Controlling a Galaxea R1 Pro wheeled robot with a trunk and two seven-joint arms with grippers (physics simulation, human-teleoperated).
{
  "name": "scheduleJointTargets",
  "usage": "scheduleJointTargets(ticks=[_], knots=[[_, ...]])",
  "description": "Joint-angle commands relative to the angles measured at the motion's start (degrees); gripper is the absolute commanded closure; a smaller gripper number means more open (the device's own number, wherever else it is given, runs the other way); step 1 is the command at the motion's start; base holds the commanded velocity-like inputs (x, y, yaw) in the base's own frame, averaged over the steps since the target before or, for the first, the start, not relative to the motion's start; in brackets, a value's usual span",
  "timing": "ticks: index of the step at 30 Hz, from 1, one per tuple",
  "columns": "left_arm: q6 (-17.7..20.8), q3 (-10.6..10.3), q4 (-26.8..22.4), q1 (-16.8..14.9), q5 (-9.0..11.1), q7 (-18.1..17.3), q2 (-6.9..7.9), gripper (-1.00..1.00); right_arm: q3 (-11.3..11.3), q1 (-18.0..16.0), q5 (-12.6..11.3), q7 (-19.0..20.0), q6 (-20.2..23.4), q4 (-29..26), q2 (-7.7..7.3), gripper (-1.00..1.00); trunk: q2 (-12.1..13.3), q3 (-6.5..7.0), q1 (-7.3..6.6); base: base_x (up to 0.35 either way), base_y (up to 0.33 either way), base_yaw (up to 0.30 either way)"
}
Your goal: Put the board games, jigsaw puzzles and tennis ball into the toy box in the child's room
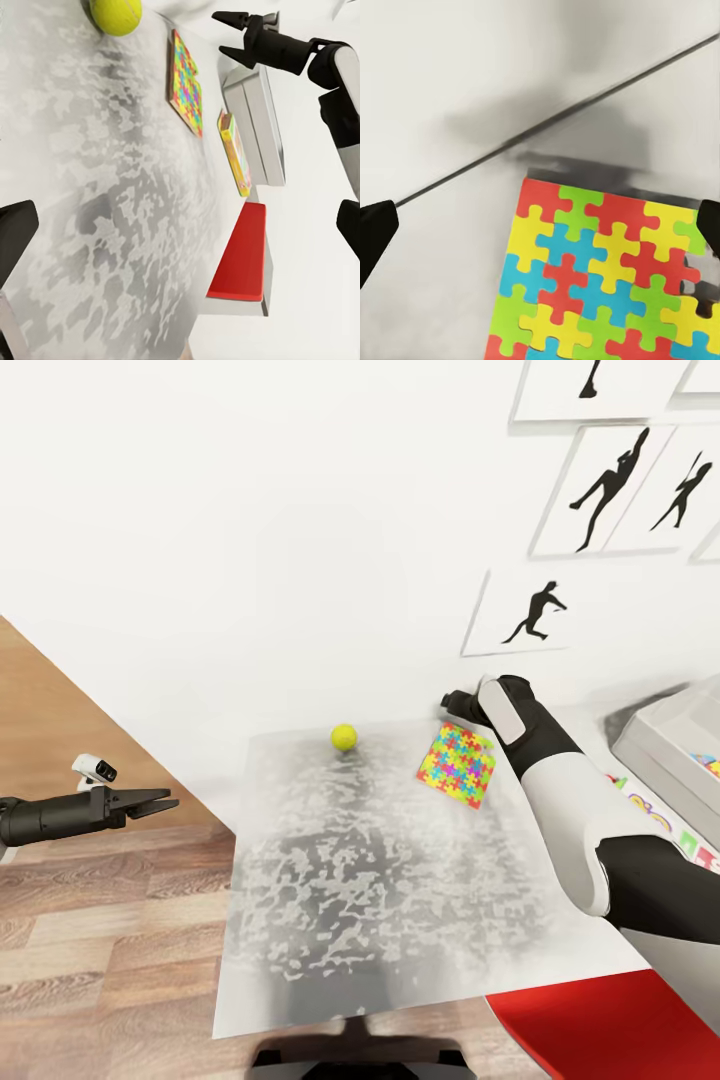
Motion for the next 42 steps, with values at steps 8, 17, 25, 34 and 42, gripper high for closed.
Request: scheduleJointTargets(ticks=[8, 17, 25, 34, 42], knots=[[0.6, -0.1, 0.1, 0.0, -0.1, -0.2, 0.02, -1.00, 0.1, -0.1, 5.6, -0.6, 0.1, 0.0, 0.15, -1.00, -0.1, -0.50, 0.03, 0.000, 0.000, 0.000], [0.6, -0.1, 0.1, 0.0, -0.1, -0.2, 0.02, -1.00, 0.1, -0.1, 7.8, -0.5, 0.1, 0.0, 0.15, -1.00, -0.1, -0.97, 0.03, 0.000, 0.000, 0.000], [0.4, -0.1, 0.2, 0.0, -0.2, -0.2, 0.02, -1.00, 0.1, -0.1, 7.8, -0.5, 0.0, 0.0, 0.14, -1.00, -0.1, -1.46, 0.03, 0.000, 0.000, 0.000], [0.4, 0.2, 0.2, 0.0, 0.0, -0.2, 0.20, -1.00, 0.1, -0.1, 7.8, -0.5, 0.0, -0.1, 0.14, -1.00, -0.1, -2.08, 0.03, 0.000, 0.000, 0.000], [0.5, 1.3, 0.2, 0.0, 0.2, -0.2, 0.93, -1.00, 0.0, -0.2, 7.8, -0.5, 0.0, -0.2, 0.22, -1.00, -0.1, -2.79, 0.03, 0.000, 0.000, 0.000]])
